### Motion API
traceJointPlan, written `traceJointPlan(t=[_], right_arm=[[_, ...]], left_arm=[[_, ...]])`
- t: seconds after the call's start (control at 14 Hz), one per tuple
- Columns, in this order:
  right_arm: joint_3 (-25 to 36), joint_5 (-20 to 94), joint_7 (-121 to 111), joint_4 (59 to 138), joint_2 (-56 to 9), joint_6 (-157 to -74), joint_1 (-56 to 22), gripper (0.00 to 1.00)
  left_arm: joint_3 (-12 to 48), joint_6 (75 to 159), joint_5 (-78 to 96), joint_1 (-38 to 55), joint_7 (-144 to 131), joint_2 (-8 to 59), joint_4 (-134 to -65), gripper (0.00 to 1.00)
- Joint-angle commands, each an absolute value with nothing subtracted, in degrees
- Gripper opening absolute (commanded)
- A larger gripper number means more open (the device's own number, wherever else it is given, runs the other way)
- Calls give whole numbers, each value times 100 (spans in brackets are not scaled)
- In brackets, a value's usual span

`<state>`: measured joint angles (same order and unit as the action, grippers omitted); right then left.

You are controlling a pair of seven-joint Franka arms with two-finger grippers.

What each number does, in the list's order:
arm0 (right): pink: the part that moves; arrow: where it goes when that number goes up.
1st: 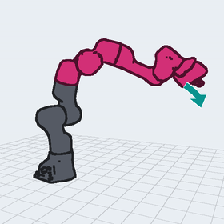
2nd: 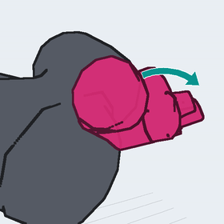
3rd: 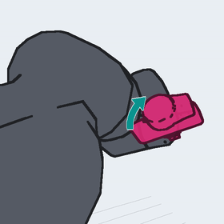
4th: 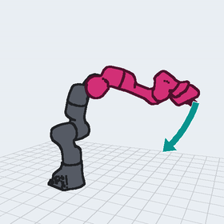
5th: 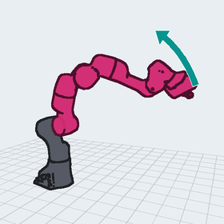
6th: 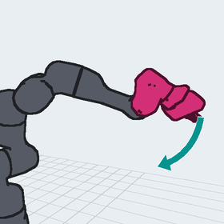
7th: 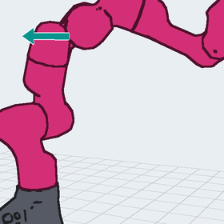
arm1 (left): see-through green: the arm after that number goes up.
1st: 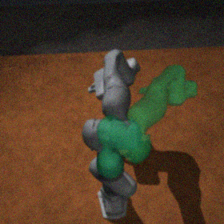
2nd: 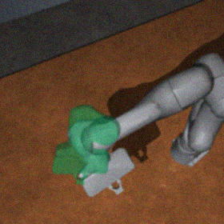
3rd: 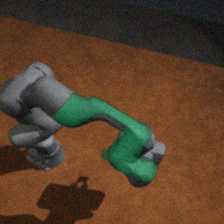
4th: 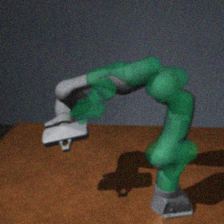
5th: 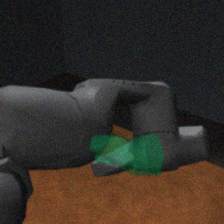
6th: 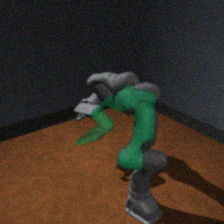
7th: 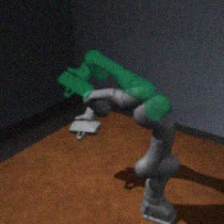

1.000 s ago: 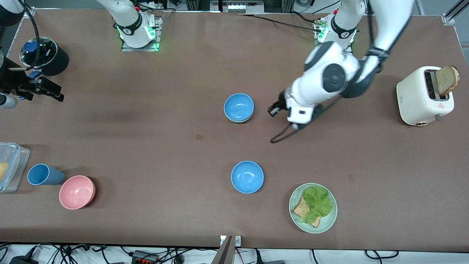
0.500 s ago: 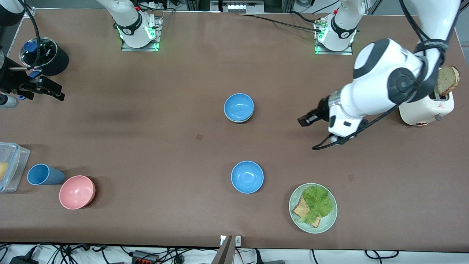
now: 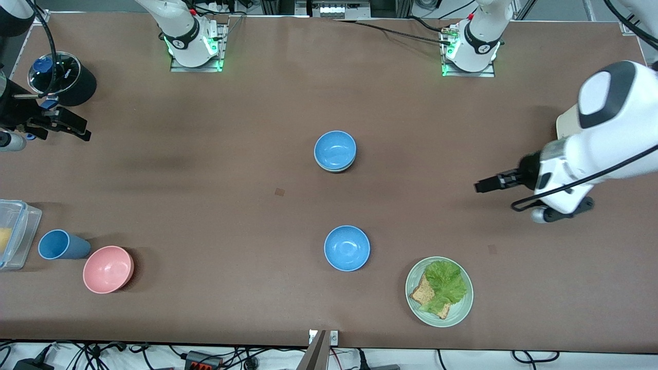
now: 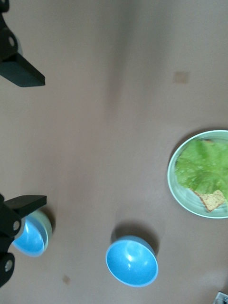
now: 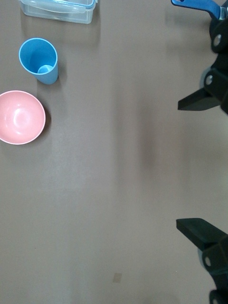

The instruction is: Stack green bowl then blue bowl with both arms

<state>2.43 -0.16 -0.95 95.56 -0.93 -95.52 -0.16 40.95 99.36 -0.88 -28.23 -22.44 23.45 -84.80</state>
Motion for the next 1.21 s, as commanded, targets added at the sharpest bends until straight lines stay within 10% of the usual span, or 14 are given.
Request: traceJointPlan(t=[0.0, 0.57, 1.14], right_arm=[[229, -79, -167, 9562, -26, -9483, -26, 100], [220, -97, -167, 9562, -9, -9562, -53, 100], [220, -167, -158, 9562, -9, -9571, -62, 100]], left_arm=[[3658, 9651, -351, -2524, -1233, 1926, -8420, 100], [284, 8728, 281, -450, -439, 1187, -8402, 100], [307, 8481, -60, -369, -404, 1143, -8051, 100]])
